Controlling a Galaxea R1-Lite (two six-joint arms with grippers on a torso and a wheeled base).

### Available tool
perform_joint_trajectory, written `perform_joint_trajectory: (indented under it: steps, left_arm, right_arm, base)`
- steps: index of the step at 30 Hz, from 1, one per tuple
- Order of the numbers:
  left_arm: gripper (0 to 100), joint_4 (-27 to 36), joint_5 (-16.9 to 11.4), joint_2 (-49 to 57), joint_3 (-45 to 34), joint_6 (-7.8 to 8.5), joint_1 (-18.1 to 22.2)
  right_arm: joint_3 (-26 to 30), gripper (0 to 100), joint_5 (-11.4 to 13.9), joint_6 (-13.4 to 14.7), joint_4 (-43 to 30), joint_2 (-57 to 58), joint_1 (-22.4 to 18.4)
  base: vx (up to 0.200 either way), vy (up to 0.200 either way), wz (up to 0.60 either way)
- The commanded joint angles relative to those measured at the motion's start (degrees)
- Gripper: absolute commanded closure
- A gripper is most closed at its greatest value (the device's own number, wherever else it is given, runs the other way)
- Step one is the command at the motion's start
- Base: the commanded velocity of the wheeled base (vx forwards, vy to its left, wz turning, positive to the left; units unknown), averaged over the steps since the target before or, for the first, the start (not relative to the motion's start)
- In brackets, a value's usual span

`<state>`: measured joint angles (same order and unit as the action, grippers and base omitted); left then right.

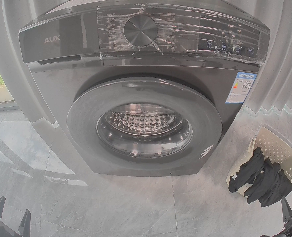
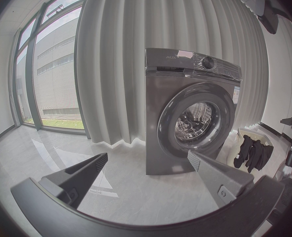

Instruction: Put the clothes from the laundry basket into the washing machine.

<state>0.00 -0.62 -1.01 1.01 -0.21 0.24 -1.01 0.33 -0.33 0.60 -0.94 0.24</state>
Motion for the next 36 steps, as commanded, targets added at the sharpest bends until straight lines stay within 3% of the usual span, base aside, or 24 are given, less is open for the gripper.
perform_joint_trajectory:
  steps: [1,22,31,36]
  left_arm:
    - [0,0.00,0.01,1.01,-1.01,0.03,0.02]
    - [0,0.00,0.09,1.01,-1.01,0.03,0.02]
    - [0,0.00,0.09,1.01,-1.01,0.12,0.02]
    - [0,0.00,0.09,1.01,-1.01,0.21,0.02]
  right_arm:
    - [1.01,0,0.02,-0.02,0.02,0.24,0.02]
    - [1.01,0,0.02,0.07,0.02,0.24,0.02]
    - [1.01,0,0.02,0.15,0.02,0.32,-0.07]
    - [-1.45,0,1.43,-0.29,2.04,0.32,-0.07]
  base:
    - [0.000,0.000,0.00]
    - [-0.029,0.000,0.00]
    - [0.200,0.000,0.00]
    - [0.000,0.000,0.00]
